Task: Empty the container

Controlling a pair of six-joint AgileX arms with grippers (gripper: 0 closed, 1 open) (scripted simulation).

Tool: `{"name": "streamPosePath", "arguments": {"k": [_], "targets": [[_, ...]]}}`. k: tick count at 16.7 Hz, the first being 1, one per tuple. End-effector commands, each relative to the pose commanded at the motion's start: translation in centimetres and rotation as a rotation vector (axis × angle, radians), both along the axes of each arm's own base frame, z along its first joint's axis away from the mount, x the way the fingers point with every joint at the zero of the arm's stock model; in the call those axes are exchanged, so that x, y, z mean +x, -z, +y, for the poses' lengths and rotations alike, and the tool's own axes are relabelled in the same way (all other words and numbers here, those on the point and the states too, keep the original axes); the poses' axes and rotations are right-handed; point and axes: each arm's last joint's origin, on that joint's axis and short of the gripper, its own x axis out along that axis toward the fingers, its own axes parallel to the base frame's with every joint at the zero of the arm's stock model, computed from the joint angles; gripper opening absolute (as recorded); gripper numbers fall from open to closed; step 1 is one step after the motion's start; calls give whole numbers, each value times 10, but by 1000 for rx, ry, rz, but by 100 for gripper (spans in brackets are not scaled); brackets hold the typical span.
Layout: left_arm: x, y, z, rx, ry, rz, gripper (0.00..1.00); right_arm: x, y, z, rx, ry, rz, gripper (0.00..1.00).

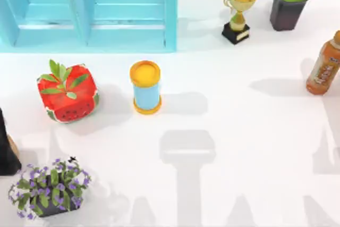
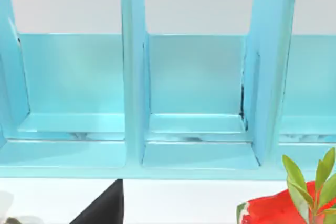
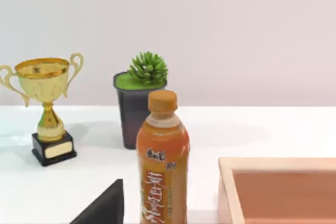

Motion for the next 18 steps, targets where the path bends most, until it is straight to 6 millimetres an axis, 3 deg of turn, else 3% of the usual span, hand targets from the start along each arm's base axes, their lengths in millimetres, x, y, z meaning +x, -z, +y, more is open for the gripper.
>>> {"name": "streamPosePath", "arguments": {"k": [4, 10, 14, 18], "targets": [[0, 0, 0, 0, 0, 0, 100, 0, -5, -1, -13, 14, 32, 100], [0, 0, 0, 0, 0, 0, 100, 13, -51, -16, -104, 111, 371, 100], [0, 0, 0, 0, 0, 0, 100, 47, -82, -37, -140, 149, 743, 100], [0, 0, 0, 0, 0, 0, 100, 93, -94, -72, -117, 126, 1117, 100]]}}
